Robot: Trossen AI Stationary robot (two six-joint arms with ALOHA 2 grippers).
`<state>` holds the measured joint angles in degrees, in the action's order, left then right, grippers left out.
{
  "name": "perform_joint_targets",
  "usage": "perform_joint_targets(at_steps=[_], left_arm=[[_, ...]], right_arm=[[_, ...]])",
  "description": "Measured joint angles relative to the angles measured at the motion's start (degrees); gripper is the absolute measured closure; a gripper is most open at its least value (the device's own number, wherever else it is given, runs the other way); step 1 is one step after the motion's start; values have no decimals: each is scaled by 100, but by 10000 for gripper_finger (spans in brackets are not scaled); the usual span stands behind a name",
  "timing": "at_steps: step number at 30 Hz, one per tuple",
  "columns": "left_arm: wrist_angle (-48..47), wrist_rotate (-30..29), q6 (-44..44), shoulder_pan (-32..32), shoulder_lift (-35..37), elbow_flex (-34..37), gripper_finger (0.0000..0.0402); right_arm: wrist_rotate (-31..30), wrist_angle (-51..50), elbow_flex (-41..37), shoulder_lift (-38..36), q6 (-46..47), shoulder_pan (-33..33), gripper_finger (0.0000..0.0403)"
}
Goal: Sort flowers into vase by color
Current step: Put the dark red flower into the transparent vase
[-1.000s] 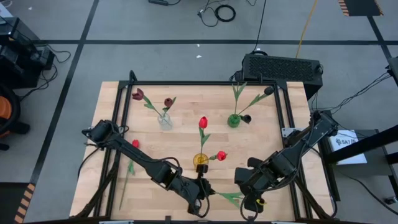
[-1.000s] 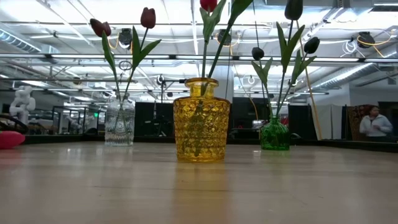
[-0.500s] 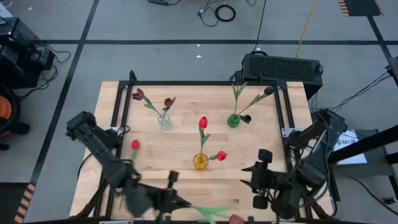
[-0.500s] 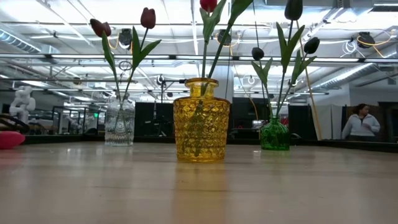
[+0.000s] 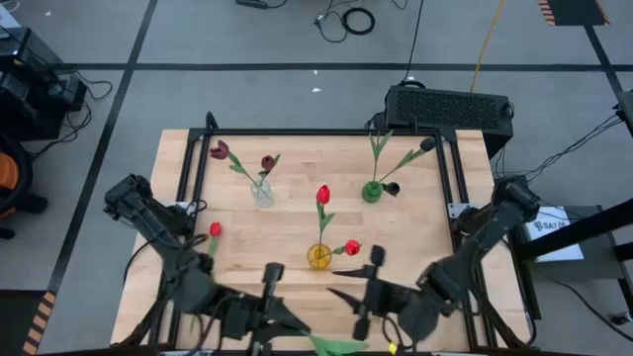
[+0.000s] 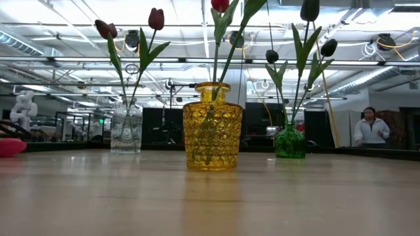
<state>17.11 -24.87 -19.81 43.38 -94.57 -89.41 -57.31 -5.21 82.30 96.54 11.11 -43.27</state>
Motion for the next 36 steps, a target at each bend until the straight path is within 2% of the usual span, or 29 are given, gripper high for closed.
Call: perform_joint_targets(at_steps=[3,6,12,17,22,27,32,36], left_arm=[[444,396,-23,-161,-195,0,395],[862,677,-181,-216,-390,2,395],[1301,719,-819,-173,-597,3,394],[2126,753,-970,-184,-660,317,395],[3273,723,-1057,-299,-662,914,397],[4043,703,-1056,-367,-662,1365,398],[4282,747,-1043,-426,-662,1599,398],[4305,1155,-633,-524,-660,1682,399]], right_arm=[[675,1335,0,210,-1147,320,253],[1368,2185,-2,441,-1784,539,253],[1731,3017,-2,863,-2375,677,253],[1752,3152,-9,991,-2574,695,253],[2330,3353,-7,992,-2827,679,253],[2340,3508,-4,993,-2985,637,253],[2483,3508,-4,993,-2805,712,253],[2779,3414,-2,993,-2577,829,253]])
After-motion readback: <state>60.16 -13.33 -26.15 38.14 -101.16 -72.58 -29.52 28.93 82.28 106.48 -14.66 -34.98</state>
